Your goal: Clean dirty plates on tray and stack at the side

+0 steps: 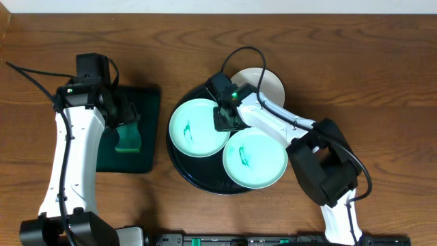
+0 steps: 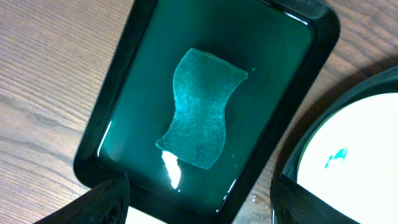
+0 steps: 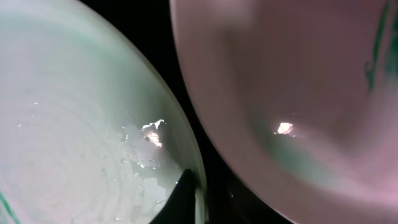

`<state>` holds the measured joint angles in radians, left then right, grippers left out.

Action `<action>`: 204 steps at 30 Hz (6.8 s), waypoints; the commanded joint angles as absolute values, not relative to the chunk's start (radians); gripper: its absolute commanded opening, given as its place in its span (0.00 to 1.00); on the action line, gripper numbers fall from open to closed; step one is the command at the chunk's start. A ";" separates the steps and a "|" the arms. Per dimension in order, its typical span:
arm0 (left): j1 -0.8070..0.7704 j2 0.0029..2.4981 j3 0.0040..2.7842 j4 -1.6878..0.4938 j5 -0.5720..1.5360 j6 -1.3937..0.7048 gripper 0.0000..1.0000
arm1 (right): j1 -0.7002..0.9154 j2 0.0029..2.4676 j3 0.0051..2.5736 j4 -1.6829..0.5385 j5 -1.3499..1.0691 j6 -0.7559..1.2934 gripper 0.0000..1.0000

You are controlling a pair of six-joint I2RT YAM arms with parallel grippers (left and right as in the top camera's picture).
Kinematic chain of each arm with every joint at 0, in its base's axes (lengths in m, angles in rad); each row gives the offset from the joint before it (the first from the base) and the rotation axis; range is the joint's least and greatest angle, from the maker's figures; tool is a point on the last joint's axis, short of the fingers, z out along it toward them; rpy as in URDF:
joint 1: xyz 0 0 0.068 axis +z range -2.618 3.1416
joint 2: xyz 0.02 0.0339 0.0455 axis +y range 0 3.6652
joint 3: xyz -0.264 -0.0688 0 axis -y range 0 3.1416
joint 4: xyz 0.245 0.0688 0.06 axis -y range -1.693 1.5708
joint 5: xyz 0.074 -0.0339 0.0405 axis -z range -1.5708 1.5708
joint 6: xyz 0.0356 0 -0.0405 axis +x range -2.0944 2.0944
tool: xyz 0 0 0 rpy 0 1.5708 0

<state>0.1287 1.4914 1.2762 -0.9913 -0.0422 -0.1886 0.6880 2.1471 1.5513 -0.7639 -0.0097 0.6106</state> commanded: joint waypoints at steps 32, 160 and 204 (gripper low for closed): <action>0.169 1.957 1.192 -0.799 0.010 -0.053 0.27 | 0.694 2.162 1.538 -0.733 -0.023 0.593 0.01; -0.279 2.029 1.279 -0.810 0.632 -0.116 0.07 | 0.632 2.163 1.537 -0.741 -0.211 0.455 0.01; -0.313 2.020 1.282 -0.664 -0.132 -0.447 0.07 | 0.630 2.173 1.536 -0.744 -0.218 0.455 0.01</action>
<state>-0.3172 1.9800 1.2961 -0.7078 0.0937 -0.4511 0.6258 2.1471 1.5433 -0.7418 -0.1925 0.4641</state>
